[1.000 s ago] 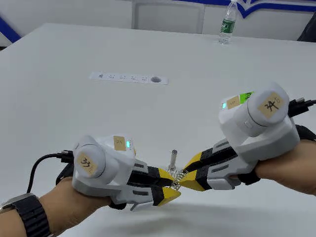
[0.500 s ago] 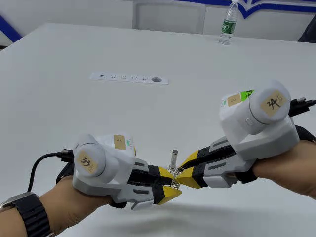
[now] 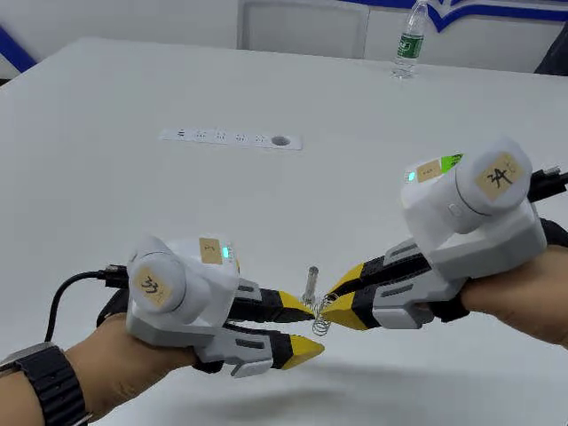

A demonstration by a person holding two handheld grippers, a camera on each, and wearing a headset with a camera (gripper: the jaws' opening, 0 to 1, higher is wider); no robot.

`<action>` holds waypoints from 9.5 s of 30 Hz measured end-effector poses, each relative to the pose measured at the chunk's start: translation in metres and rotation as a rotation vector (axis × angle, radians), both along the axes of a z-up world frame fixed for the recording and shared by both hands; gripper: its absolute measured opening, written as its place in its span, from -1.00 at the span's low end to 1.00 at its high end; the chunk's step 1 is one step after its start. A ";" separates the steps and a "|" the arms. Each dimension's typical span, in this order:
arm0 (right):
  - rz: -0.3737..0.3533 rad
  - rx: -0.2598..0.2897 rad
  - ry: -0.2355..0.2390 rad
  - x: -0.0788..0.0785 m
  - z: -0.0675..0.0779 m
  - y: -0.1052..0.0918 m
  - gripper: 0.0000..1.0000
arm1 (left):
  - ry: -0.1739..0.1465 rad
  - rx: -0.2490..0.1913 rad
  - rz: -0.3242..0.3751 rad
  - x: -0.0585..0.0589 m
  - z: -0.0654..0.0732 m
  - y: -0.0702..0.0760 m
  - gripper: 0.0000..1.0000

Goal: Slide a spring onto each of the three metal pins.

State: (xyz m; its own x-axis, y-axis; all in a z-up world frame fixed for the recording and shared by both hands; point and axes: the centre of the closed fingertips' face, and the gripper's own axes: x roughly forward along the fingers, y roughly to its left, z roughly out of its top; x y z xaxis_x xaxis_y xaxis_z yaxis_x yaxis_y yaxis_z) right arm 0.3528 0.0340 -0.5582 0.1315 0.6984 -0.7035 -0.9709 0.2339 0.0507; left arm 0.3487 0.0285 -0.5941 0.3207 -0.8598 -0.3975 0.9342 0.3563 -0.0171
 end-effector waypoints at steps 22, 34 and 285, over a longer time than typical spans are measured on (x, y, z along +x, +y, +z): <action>-0.109 -0.003 -0.043 0.026 0.018 -0.038 -0.77 | -0.044 0.012 0.062 -0.004 0.020 0.049 -0.32; -0.156 0.008 -0.071 0.040 0.030 -0.053 -0.76 | -0.016 -0.017 0.168 -0.009 0.014 0.079 -0.22; 0.205 0.003 -0.087 -0.021 0.018 0.065 -0.77 | -0.045 0.018 0.060 -0.016 0.009 0.052 -0.58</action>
State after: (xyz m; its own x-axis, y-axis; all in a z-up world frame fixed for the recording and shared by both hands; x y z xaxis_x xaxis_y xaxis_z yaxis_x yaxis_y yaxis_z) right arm 0.3316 0.0990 -0.5405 0.0470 0.7187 -0.6937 -0.9989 0.0314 -0.0351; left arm 0.3327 0.0802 -0.5852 0.3891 -0.8314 -0.3967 0.9109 0.4114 0.0313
